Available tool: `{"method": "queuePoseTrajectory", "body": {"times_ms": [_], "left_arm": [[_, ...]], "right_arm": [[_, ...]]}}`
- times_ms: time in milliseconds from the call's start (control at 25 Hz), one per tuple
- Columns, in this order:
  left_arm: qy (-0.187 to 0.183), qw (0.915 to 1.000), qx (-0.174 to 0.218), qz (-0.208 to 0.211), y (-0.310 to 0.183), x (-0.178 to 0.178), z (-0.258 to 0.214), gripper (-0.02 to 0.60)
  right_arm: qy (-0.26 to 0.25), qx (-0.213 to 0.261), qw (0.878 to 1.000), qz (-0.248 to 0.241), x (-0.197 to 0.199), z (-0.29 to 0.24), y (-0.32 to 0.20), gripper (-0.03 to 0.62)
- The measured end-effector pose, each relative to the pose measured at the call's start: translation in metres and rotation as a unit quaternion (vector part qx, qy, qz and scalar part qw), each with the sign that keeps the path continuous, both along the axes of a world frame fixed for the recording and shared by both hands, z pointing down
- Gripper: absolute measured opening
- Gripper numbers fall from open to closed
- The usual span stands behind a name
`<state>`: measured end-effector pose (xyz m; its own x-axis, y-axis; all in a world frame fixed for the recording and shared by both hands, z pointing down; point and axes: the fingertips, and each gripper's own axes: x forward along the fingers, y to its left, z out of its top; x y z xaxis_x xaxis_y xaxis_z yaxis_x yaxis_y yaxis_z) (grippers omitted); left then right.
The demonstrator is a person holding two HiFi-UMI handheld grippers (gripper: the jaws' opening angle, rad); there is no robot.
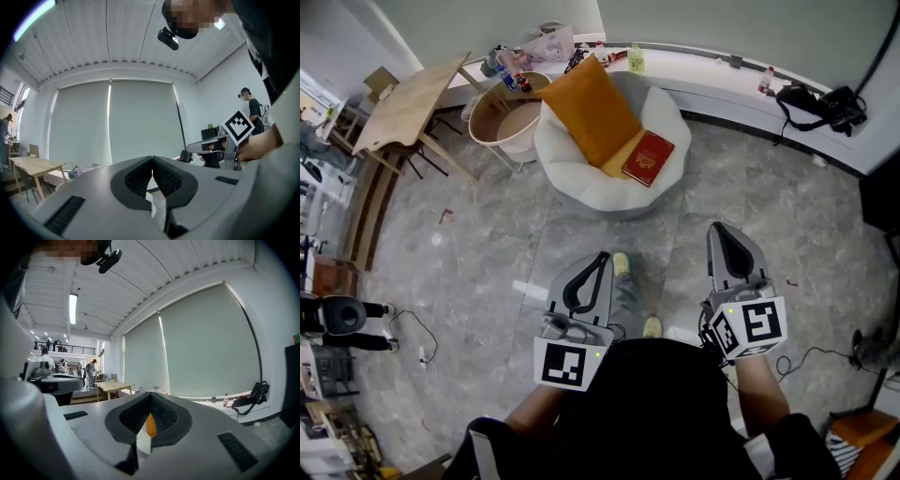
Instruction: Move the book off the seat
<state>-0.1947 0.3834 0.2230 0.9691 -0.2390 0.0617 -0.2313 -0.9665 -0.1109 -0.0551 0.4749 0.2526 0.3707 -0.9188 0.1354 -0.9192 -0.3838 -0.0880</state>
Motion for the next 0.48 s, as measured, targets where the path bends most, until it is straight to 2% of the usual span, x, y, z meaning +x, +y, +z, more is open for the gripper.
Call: {"method": "queuePoseTrajectory", "body": {"times_ms": [480], "left_arm": [[-0.007,0.9999,-0.012,0.002,-0.052,0.042,0.007,0.014]], "right_arm": [[-0.004,-0.012,1.0,0.0,0.037,0.007,-0.05,0.011]]}}
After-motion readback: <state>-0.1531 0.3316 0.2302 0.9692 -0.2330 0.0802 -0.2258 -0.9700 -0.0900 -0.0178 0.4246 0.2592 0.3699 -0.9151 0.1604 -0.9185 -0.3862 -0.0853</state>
